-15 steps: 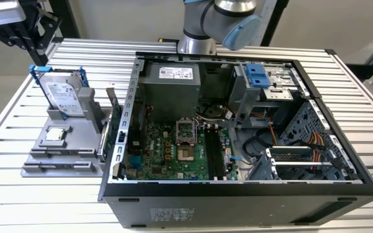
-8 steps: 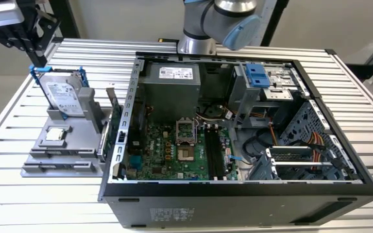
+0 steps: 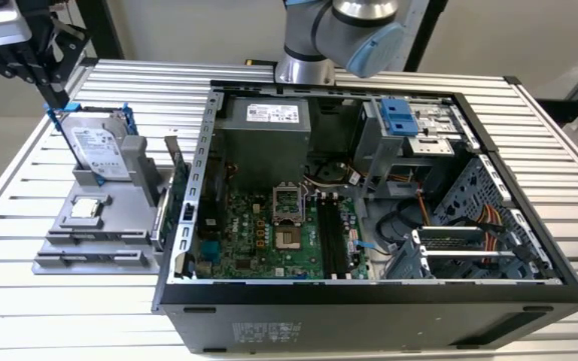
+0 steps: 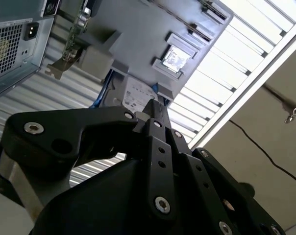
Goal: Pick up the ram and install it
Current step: 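Reach for the ram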
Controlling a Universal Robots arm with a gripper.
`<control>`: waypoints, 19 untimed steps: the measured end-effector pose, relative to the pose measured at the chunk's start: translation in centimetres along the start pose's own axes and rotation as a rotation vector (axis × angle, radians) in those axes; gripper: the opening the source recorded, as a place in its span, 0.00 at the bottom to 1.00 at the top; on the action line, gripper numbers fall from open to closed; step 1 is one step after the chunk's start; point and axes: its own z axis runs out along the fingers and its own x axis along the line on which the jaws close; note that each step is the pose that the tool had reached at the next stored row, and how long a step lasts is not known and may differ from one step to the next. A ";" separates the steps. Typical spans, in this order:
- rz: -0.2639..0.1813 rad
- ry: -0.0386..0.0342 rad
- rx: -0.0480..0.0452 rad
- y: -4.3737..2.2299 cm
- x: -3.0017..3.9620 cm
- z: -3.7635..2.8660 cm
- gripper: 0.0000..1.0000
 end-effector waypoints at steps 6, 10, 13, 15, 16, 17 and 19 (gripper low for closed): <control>0.001 0.0033 0.0002 -0.57 -0.01 -0.02 0.00; 0.001 0.0035 0.0001 -0.97 -0.02 -0.04 0.00; 0.001 0.0034 0.0001 -1.31 -0.03 -0.05 0.00; 0.001 0.0034 0.0001 -1.53 -0.04 -0.06 0.00; 0.001 0.0036 0.0001 -1.65 -0.04 -0.07 0.00; 0.001 0.0035 0.0001 -1.77 -0.04 -0.08 0.00; 0.001 0.0036 0.0001 -2.01 -0.05 -0.09 0.00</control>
